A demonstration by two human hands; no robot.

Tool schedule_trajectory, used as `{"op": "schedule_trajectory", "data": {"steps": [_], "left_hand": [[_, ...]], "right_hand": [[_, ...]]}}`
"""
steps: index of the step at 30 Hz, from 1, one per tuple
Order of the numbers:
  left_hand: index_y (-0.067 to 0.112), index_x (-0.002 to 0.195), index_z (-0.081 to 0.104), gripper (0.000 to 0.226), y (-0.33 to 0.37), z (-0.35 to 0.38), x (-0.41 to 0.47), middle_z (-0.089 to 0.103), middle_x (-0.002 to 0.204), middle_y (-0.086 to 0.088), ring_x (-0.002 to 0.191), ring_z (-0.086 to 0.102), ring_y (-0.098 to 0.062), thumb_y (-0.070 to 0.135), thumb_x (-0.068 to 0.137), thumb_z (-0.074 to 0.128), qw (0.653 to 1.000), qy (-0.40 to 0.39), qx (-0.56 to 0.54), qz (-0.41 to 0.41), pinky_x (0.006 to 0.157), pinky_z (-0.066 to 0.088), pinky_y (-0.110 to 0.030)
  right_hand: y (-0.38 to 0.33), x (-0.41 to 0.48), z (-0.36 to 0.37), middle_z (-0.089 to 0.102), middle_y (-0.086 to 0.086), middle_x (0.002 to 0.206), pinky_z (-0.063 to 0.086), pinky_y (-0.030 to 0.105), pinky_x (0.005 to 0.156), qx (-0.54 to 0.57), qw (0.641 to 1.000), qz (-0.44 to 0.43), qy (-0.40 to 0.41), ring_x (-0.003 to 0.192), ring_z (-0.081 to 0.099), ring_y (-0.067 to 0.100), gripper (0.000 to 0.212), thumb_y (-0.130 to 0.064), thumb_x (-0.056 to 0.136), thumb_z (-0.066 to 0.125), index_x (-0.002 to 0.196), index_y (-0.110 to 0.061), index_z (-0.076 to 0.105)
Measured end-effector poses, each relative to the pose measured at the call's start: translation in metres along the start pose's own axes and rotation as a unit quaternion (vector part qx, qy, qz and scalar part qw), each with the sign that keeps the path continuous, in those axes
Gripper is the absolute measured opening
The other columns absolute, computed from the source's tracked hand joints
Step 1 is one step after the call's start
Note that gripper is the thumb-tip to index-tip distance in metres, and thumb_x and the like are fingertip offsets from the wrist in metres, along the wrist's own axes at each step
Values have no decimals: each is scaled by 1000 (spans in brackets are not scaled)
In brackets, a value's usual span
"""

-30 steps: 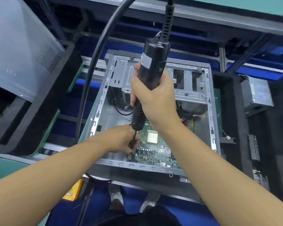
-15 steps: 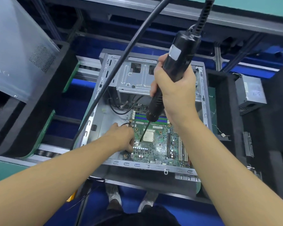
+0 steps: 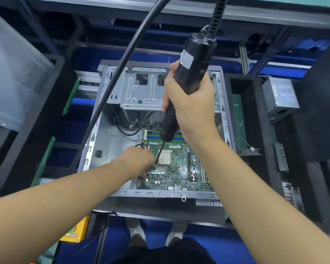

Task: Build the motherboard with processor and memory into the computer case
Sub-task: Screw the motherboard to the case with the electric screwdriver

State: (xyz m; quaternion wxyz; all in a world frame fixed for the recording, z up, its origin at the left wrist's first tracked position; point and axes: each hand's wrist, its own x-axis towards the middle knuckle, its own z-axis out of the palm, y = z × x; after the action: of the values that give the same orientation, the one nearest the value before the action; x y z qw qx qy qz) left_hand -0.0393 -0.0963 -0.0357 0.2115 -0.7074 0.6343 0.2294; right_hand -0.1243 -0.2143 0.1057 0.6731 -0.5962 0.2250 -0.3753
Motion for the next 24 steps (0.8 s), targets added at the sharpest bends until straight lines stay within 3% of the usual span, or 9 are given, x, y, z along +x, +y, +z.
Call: {"op": "schedule_trajectory", "data": {"steps": [6,11,16,21,24], "left_hand": [[29,80,50,19,-15,15,-3,49,89,13,79,51,-11,33,82,69,994,43,-75,70,57,30,-24],[28,81,52,15,-15,18,-1,50,91,12,80,51,-11,30,81,67,993,36,-90,65,58,32,-25],[26,81,55,10,-17,23,3,57,98,8,76,46,-9,24,79,64,992,23,-101,66,49,26,-20],[23,74,49,15,-17,20,6,58,93,3,75,49,-14,13,74,60,989,-9,-125,73,61,37,-25],[19,80,56,8,-14,16,5,59,99,1,76,53,-17,12,75,59,991,-22,-110,70,61,43,-28]], "right_hand": [[1,1,0,59,-1,75,49,32,53,-4,1000,-1,-3,50,54,25,14,-9,86,65,97,-15,58],[2,2,1,58,-1,74,50,32,53,-6,1000,0,-3,50,54,25,14,-9,88,65,97,-18,59],[3,3,5,58,-5,72,50,34,52,-8,1000,0,0,50,54,25,16,-10,88,64,96,-22,59],[3,2,5,59,-7,73,50,34,53,-12,1000,4,4,50,54,24,15,-12,88,64,96,-23,59],[1,2,5,59,-7,73,50,33,53,-11,1000,3,6,50,54,23,15,-10,89,64,97,-22,59]]}}
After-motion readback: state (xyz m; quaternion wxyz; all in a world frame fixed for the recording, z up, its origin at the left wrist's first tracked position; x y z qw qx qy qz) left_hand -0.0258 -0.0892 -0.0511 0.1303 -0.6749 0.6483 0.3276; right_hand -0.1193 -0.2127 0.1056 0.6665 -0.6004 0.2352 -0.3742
